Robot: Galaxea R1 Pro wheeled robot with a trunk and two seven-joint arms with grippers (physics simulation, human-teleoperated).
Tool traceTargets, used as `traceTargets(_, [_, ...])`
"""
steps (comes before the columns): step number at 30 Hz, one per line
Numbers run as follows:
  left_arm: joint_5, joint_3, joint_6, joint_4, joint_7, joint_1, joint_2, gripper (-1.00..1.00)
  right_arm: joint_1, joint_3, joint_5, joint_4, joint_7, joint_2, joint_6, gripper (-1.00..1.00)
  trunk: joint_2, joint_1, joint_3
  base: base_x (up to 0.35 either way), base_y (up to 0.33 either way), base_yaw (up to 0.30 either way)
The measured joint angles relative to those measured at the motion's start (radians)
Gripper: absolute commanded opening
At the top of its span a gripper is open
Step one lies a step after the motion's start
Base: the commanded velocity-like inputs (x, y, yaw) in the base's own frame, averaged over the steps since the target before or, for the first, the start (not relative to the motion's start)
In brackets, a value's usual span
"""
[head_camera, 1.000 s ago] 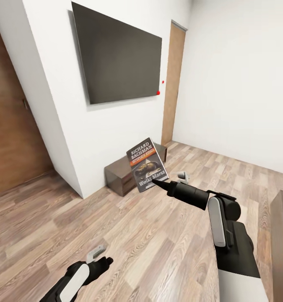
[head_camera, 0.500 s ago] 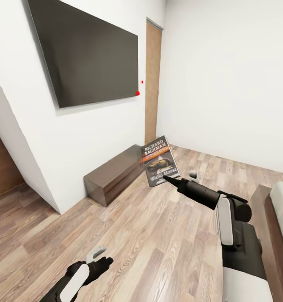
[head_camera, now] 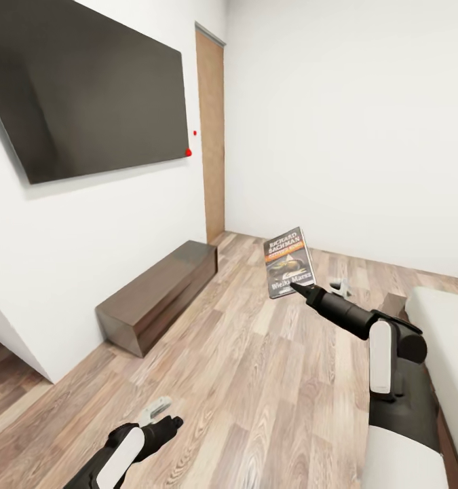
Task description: In the bedroom, move the book from the bed onto either nightstand, and place the two sandals side by side next to the bed.
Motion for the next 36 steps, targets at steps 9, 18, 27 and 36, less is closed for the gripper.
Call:
traceTargets(9, [0.000, 0.000, 0.000, 0.000, 0.000, 0.000, 0.000, 1.00, -0.004, -0.022, -0.005, 0.001, -0.024, 0.001, 0.001, -1.00, 0.000, 0.000, 0.000, 0.330, 0.000, -0.266])
traceTargets(18, [0.001, 0.000, 0.000, 0.000, 0.000, 0.000, 0.000, 1.00, -0.003, -0.024, -0.014, 0.000, -0.026, 0.001, 0.001, -1.00, 0.000, 0.000, 0.000, 0.326, 0.036, -0.266])
traceTargets(27, [0.001, 0.000, 0.000, 0.000, 0.000, 0.000, 0.000, 1.00, -0.003, -0.024, -0.034, 0.000, -0.027, 0.000, 0.001, -1.00, 0.000, 0.000, 0.000, 0.310, 0.124, -0.266])
traceTargets(36, [0.002, 0.000, 0.000, 0.000, 0.000, 0.000, 0.000, 1.00, -0.003, -0.024, -0.036, 0.001, -0.028, -0.001, 0.001, -1.00, 0.000, 0.000, 0.000, 0.298, 0.148, -0.266])
